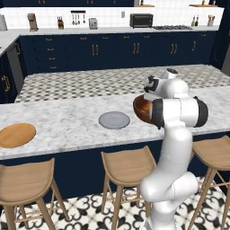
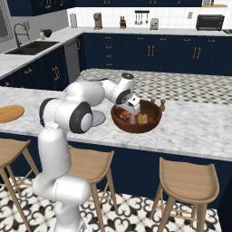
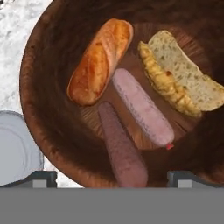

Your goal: Place one bun and one sausage from the bowl on each plate.

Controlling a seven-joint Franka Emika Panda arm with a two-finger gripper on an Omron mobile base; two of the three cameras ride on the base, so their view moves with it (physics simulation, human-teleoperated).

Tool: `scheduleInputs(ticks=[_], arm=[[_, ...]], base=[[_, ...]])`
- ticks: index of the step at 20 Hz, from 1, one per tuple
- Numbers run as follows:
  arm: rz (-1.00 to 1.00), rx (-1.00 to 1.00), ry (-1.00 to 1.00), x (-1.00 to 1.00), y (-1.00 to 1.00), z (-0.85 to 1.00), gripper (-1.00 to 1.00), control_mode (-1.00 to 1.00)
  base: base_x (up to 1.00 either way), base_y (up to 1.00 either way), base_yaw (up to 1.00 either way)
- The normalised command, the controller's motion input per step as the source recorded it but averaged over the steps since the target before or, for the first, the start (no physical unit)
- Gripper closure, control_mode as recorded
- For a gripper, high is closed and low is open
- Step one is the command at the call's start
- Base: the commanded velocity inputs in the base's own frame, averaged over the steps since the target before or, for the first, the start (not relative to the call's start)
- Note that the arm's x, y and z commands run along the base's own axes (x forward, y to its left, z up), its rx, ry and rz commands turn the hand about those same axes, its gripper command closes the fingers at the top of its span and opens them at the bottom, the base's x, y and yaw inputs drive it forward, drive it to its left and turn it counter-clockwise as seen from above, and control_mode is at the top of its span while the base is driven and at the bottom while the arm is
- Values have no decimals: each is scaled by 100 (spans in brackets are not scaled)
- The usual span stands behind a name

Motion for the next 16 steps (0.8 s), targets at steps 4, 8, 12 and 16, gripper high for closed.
scheduleInputs(ticks=[4, 8, 12, 16], arm=[[-16, 9, -4, 63, 0, -21, -100, -100], [-5, 0, 0, 63, -2, -26, -100, -100], [-4, 3, 6, 56, -23, -17, -100, -100], [-3, 2, 11, 59, -27, -27, -100, -100]], base=[[0, 0, 0], [0, 0, 0], [0, 0, 0], [0, 0, 0]])
